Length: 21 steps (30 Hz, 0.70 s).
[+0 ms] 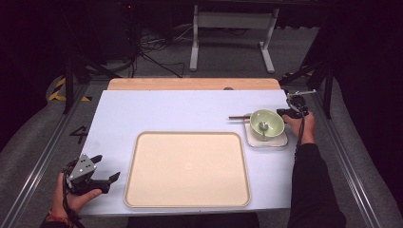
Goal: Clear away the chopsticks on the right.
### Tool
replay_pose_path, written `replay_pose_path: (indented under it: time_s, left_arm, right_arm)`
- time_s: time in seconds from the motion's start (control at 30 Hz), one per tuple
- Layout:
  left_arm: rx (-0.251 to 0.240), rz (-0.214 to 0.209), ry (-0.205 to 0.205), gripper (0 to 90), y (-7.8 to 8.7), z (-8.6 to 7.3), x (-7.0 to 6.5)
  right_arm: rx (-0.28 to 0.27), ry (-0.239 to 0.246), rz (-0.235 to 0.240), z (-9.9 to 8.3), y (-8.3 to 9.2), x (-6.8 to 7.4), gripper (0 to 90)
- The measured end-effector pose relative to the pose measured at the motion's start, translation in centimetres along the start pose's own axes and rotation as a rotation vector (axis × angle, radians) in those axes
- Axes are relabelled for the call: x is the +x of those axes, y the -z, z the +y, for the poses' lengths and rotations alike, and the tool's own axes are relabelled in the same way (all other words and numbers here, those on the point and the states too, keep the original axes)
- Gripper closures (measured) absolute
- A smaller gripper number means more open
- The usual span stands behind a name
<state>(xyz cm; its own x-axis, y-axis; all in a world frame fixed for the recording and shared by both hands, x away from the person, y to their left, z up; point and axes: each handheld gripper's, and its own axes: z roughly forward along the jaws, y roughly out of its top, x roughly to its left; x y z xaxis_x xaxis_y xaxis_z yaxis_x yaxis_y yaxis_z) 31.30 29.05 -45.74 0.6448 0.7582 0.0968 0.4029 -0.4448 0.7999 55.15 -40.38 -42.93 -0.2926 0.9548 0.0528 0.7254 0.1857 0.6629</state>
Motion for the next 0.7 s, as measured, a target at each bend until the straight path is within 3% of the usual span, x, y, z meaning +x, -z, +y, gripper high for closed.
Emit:
replay_pose_path:
  time_s: [0.37,0.7]
  left_arm:
    - [-0.002,-0.028,-0.014,12.6,-0.2,0.1,-0.2]
    - [-0.010,-0.036,-0.019,12.7,0.1,0.2,-0.2]
  right_arm:
    - [0.067,-0.001,0.008,-1.0,0.6,-0.3,90.0]
    - [0.070,-0.025,0.028,-2.4,2.0,-0.4,90.0]
